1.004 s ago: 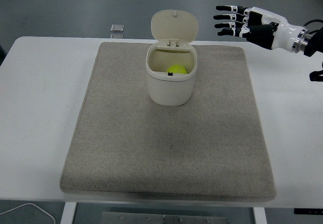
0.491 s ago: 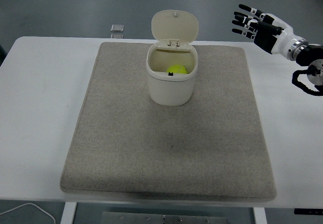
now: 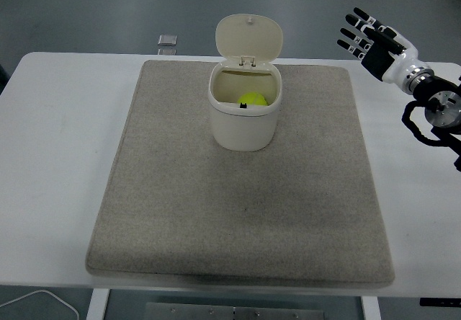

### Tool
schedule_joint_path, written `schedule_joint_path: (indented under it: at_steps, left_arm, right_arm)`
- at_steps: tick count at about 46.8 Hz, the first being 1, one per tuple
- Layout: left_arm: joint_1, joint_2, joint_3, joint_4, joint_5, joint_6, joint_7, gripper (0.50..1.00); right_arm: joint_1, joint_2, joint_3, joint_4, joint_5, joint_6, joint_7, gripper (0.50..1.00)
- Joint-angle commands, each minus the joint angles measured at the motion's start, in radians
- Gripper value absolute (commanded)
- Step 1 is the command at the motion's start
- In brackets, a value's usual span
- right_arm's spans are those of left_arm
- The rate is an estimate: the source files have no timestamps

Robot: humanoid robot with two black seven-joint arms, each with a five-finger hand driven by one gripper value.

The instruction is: Pick up the tennis ball and place it in the box.

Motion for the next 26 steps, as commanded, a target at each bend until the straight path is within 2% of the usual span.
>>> schedule_joint_path:
  at_steps: [1, 26]
  left_arm:
    - [0.000, 0.000, 0.000, 0.000, 0.000, 0.000, 0.001, 0.996]
    - [0.000, 0.000, 0.000, 0.000, 0.000, 0.000, -0.001, 0.996]
  right_arm:
    - [-0.002, 0.001, 0.018, -0.004, -0.001, -0.009, 0.000, 0.928]
    - [-0.016, 0.001, 0.053, -0.009, -0.001, -0.008, -0.005, 0.930]
